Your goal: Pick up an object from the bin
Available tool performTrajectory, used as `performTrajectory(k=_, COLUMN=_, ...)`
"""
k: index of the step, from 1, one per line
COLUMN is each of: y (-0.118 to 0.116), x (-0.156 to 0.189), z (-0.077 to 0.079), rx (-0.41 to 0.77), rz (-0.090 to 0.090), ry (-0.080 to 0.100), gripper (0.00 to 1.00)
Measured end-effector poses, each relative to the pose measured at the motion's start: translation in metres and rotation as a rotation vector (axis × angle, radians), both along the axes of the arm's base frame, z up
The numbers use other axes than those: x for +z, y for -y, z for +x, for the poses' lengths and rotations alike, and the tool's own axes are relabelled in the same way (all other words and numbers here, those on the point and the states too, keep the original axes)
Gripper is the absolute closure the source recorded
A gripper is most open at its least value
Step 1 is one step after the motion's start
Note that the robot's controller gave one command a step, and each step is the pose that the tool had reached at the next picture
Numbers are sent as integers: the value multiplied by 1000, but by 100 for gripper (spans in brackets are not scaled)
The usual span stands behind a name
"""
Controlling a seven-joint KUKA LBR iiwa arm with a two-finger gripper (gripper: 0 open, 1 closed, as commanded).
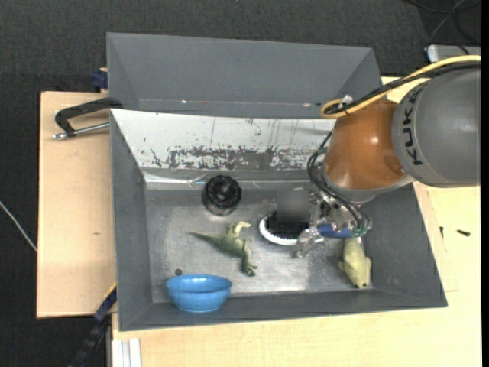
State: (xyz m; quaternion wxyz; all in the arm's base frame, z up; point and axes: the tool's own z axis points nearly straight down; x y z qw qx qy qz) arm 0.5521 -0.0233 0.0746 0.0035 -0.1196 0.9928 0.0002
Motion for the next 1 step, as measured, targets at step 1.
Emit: performTrajectory(k=1, y=25, x=134, z=14, rx=333, rz=-4, ry=5, gripper=100)
